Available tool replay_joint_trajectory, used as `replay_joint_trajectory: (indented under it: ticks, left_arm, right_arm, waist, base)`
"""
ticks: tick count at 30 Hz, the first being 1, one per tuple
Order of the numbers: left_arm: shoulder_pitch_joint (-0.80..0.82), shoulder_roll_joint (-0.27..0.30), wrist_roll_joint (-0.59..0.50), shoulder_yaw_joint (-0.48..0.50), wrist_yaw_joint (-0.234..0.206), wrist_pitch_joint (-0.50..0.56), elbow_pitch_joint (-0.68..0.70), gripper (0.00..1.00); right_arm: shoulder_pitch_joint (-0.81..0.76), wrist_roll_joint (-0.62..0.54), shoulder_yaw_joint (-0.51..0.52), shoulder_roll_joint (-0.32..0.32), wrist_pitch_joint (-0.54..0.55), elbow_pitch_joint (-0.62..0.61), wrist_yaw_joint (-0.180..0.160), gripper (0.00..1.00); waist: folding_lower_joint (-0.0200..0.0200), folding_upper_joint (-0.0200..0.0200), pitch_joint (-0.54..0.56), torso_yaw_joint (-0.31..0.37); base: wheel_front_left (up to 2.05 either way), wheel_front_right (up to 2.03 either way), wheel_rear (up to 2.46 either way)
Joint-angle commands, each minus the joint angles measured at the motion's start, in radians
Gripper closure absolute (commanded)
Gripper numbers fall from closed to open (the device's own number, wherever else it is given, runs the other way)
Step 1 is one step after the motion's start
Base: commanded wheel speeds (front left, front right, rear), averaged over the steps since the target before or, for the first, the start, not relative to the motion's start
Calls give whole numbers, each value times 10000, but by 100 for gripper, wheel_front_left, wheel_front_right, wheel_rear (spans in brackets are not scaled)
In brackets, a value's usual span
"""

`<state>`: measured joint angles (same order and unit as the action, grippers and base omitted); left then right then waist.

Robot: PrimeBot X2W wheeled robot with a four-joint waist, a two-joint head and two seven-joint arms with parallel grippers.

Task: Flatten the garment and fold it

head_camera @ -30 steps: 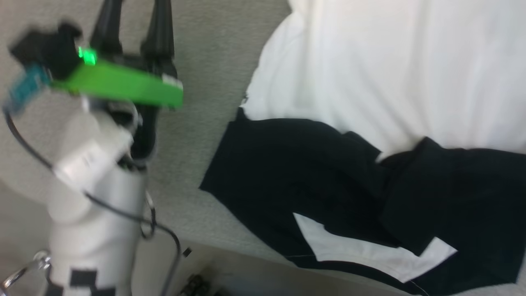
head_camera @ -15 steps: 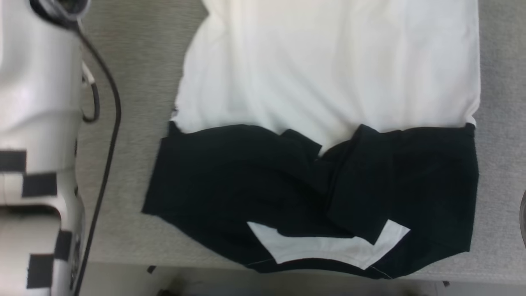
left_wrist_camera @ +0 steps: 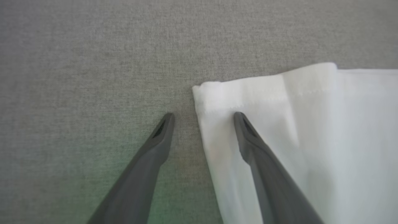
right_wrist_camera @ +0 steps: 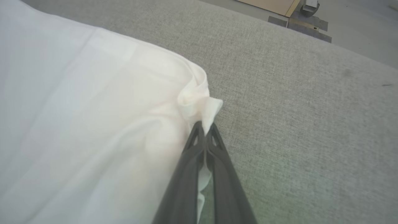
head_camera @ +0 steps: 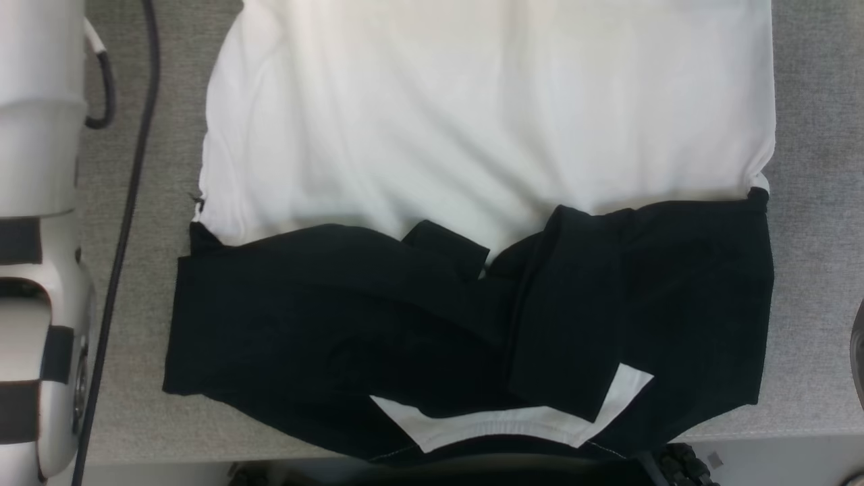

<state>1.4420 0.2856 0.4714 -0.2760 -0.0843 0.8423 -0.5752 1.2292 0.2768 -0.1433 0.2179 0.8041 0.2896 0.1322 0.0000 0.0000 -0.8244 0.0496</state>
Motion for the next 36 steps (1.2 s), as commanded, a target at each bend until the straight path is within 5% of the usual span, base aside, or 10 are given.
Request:
replay_joint_trajectory:
  ticks: [1,2,3,4,12,20,36]
  left_arm:
    - [-374,31,29,-134,-108,496,-270,0]
    - [-456,1,120,-116,-113,631,-227,50]
    - [-541,-36,225,-69,-86,618,-103,89]
    - [-614,-69,320,-10,-75,570,-10,100]
    - [-835,-405,1126,952,2,-1211,675,100]
    - [-1003,-370,1650,1529,614,-2534,829,100]
    - [-3699,-374,2850,1756,1772,-2973,1108,100]
  right_arm:
    - [49,137,-31,32,-76,-40,-15,100]
    - [60,157,-31,49,-77,-49,-15,100]
    - [82,171,-26,81,-78,-60,-15,100]
    - [101,179,-12,112,-82,-64,-15,100]
    - [77,65,230,328,-322,123,-15,100]
    - [-176,-18,656,476,-832,544,-15,100]
    - [-2292,557,1352,573,-1232,593,-15,100]
  waist:
    - [0,0,-117,64]
    - [0,0,-140,56]
    - [0,0,-172,40]
    - [0,0,-191,21]
    - [0,0,202,-216]
    - [0,0,1627,-630]
    - [0,0,4893,-1021]
  base:
    - [0,0,0]
    - [0,0,0]
    - [0,0,0]
    - [0,0,0]
    - [0,0,0]
    - [0,0,0]
    - [0,0,0]
